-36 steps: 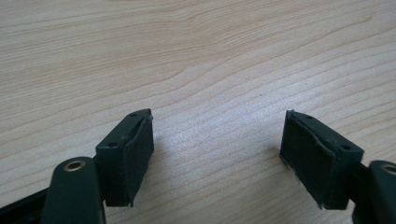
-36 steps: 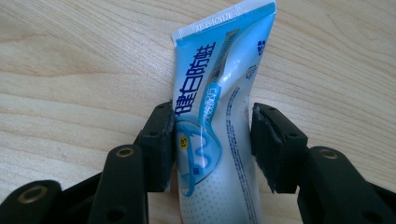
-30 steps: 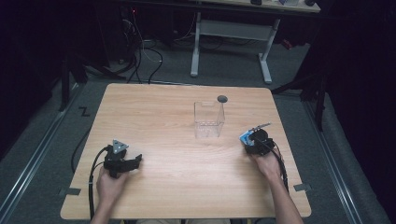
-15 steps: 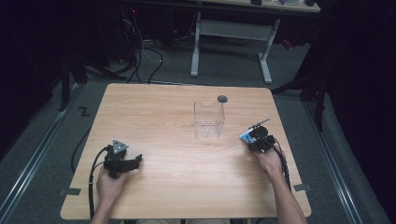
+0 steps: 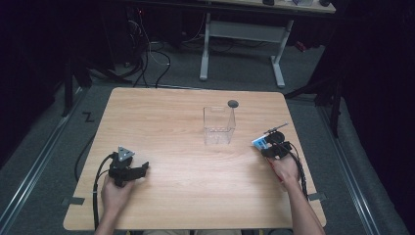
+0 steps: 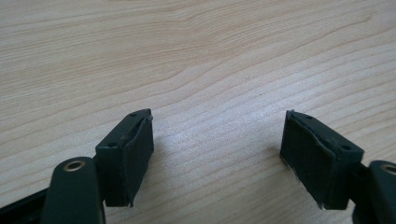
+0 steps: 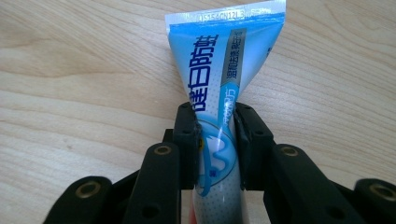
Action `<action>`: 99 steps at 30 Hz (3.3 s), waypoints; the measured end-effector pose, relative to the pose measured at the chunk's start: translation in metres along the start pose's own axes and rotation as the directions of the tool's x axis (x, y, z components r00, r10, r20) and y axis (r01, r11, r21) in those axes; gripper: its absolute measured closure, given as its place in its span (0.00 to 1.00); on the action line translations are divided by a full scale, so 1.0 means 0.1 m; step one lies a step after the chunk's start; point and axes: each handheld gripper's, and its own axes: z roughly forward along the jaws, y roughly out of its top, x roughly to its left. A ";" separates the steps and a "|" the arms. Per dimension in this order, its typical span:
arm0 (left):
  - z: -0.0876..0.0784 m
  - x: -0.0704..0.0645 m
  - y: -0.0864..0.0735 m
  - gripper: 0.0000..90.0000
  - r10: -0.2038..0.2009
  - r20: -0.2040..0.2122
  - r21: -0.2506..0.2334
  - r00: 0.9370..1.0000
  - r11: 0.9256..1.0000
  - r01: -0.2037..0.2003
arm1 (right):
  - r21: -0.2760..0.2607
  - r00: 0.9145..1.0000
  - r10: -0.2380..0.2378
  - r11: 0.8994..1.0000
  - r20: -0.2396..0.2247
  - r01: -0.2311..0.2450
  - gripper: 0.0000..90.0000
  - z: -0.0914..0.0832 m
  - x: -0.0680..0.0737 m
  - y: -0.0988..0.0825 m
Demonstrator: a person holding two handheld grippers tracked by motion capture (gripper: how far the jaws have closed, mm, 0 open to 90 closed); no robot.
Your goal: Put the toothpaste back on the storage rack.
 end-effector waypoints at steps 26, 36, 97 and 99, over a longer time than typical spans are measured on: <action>0.00 0.00 0.00 0.29 0.000 -0.001 0.000 1.000 1.000 0.000 | -0.229 0.983 -0.025 0.973 -0.183 -0.018 0.81 -0.40 0.16 -0.01; 0.00 0.00 0.00 0.29 0.000 0.000 0.000 1.000 1.000 0.000 | -0.274 0.975 -0.061 0.962 -0.215 -0.001 0.81 -0.46 0.28 0.07; 0.00 0.00 0.00 0.29 0.001 -0.001 0.000 1.000 1.000 -0.001 | -0.467 0.916 -0.194 0.884 -0.351 0.008 0.82 -0.79 0.90 0.87; 0.00 0.00 0.00 0.29 0.001 -0.001 0.000 1.000 1.000 -0.001 | -0.474 0.916 -0.199 0.880 -0.349 0.011 0.82 -0.80 0.92 0.89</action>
